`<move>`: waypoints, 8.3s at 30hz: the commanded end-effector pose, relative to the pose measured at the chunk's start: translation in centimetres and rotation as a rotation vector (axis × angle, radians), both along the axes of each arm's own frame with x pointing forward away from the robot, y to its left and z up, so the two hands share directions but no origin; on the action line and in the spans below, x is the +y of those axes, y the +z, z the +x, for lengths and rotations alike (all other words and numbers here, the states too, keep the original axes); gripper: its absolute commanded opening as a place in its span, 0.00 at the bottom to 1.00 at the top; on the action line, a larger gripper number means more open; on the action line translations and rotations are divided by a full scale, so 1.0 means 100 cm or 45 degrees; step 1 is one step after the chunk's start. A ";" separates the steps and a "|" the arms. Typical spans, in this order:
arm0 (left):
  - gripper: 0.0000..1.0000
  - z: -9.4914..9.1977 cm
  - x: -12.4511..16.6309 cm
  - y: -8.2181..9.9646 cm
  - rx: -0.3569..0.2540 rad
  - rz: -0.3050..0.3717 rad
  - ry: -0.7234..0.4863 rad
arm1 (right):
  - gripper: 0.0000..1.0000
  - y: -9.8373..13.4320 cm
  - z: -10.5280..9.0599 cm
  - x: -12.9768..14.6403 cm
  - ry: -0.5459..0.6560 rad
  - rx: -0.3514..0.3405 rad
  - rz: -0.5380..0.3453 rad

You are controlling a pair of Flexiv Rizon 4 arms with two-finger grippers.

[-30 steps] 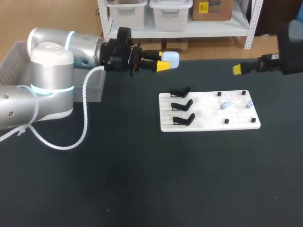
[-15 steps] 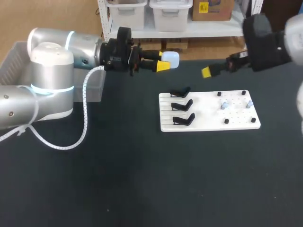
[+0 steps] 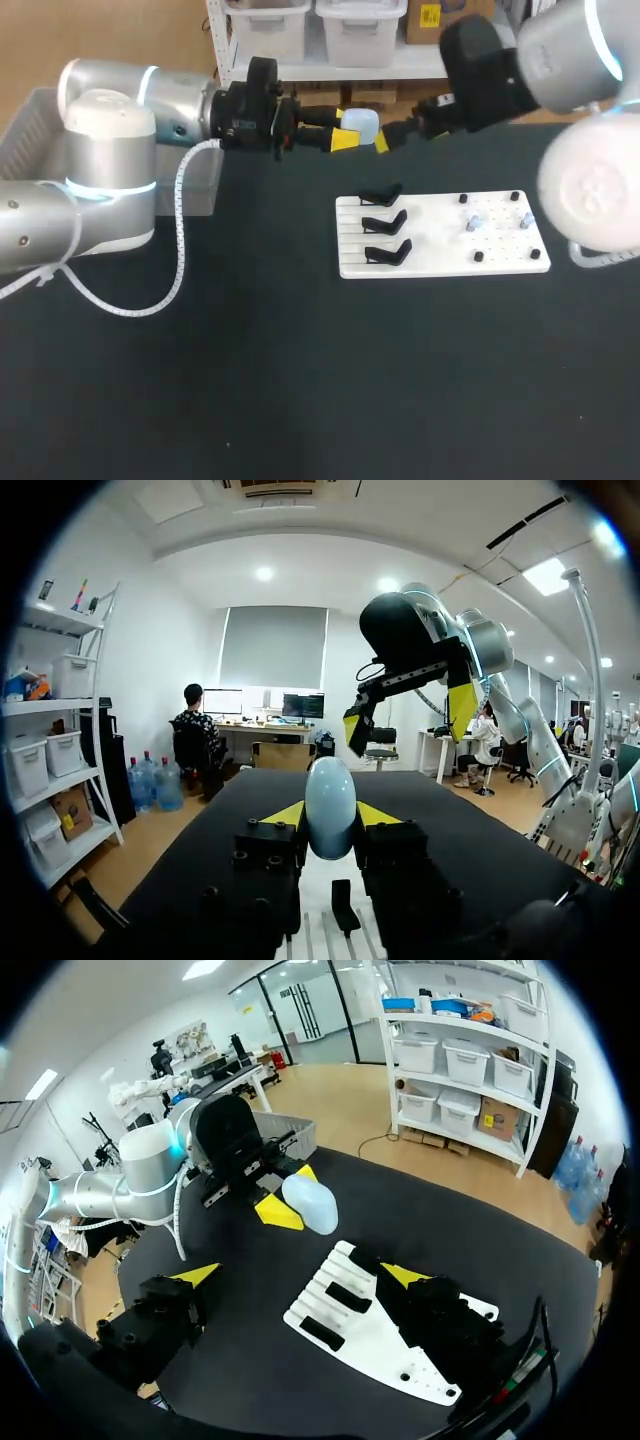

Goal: Pick up each earbud case from the left stands, insert the matching earbuds, close the lid, and place the case in the box.

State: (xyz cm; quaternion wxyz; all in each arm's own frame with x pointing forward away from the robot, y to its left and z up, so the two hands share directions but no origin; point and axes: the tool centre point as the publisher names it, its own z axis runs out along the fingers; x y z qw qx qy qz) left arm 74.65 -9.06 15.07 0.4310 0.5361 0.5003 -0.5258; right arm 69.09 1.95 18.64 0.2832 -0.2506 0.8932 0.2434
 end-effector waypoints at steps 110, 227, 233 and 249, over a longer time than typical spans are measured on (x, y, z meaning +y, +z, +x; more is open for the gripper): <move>0.00 -0.025 -0.012 -0.027 -0.045 -0.016 0.013 | 1.00 -0.091 0.005 -0.180 -0.239 0.219 -0.625; 0.00 -0.024 -0.012 -0.027 -0.045 -0.015 0.014 | 0.00 -0.174 0.008 -0.202 -0.354 0.400 -0.908; 0.00 -0.024 -0.012 -0.027 -0.045 -0.015 0.014 | 0.00 -0.143 -0.009 -0.193 -0.381 0.361 -0.880; 0.00 -0.024 -0.012 -0.027 -0.045 -0.015 0.014 | 0.00 -0.054 -0.038 -0.106 -0.568 0.373 -0.847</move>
